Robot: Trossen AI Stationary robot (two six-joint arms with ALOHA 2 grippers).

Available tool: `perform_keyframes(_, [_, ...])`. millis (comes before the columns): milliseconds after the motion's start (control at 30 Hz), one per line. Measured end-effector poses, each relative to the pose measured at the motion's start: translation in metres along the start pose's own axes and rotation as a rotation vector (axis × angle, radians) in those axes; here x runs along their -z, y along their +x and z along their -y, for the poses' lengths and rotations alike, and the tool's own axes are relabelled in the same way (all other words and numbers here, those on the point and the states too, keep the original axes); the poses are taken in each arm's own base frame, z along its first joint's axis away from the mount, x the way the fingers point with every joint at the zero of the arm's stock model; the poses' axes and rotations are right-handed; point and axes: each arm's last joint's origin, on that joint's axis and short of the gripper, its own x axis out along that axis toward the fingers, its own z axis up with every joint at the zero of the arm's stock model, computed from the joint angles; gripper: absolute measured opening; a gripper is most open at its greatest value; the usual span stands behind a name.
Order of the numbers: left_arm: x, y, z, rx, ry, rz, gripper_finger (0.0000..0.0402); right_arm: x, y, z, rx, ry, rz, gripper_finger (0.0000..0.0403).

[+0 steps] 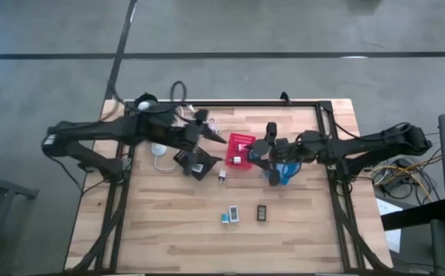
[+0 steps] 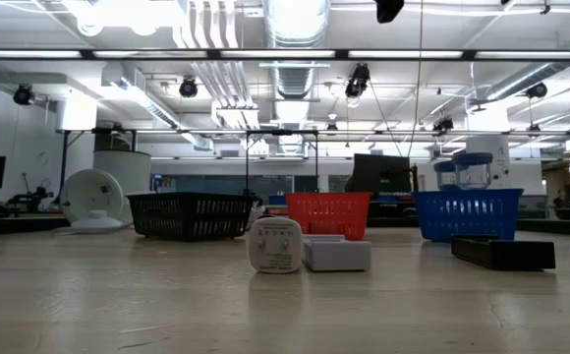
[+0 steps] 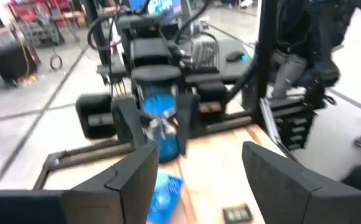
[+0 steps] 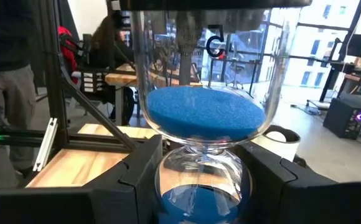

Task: Pick & Place Office items
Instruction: Put the black hourglass into the blue basket

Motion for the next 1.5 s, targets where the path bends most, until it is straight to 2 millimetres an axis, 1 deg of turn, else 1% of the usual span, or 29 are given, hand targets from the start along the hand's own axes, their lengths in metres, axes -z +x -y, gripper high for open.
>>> perform_keyframes(133, [0.000,-0.037,0.009,0.015,-0.028,-0.055,0.0219,-0.004,-0.006,0.001,-0.002,0.001,0.000,0.0168])
perform_keyframes(267, [0.008,-0.069,0.018,0.021,-0.052,-0.038,0.0175,-0.008,-0.011,0.001,-0.005,0.001,0.011,0.0169])
perform_keyframes(367, [0.021,-0.090,0.023,0.017,-0.058,-0.017,0.0136,-0.011,-0.014,0.001,-0.017,0.002,0.023,0.0167])
perform_keyframes(500, [0.052,-0.106,0.031,0.016,-0.044,0.009,0.0077,-0.014,-0.017,0.001,-0.035,0.002,0.028,0.0167])
perform_keyframes(633, [0.092,-0.109,0.037,0.017,-0.039,0.049,0.0019,-0.014,-0.018,0.001,-0.036,0.005,0.020,0.0169])
perform_keyframes(667, [0.102,-0.109,0.039,0.015,-0.043,0.069,0.0010,-0.014,-0.018,0.001,-0.036,0.004,0.020,0.0169])
perform_keyframes(900, [0.169,-0.108,0.049,0.005,-0.066,0.186,0.0008,-0.014,-0.019,0.000,-0.060,0.012,0.022,0.0170])
perform_keyframes(1000, [0.192,-0.110,0.052,-0.013,-0.078,0.241,0.0004,-0.014,-0.019,0.000,-0.060,0.013,0.023,0.0170])
perform_keyframes(1133, [0.218,-0.112,0.055,-0.037,-0.086,0.278,0.0006,-0.014,-0.019,0.000,-0.063,0.015,0.024,0.0170])
perform_keyframes(1267, [0.235,-0.113,0.056,-0.086,-0.105,0.275,0.0005,-0.018,-0.024,0.001,-0.062,0.016,0.033,0.0170])
perform_keyframes(1367, [0.247,-0.112,0.057,-0.109,-0.138,0.250,0.0005,-0.026,-0.037,0.003,-0.060,0.011,0.050,0.0170])
perform_keyframes(1500, [0.267,-0.109,0.060,-0.103,-0.175,0.217,0.0009,-0.036,-0.063,0.005,-0.058,0.026,0.048,0.0170])
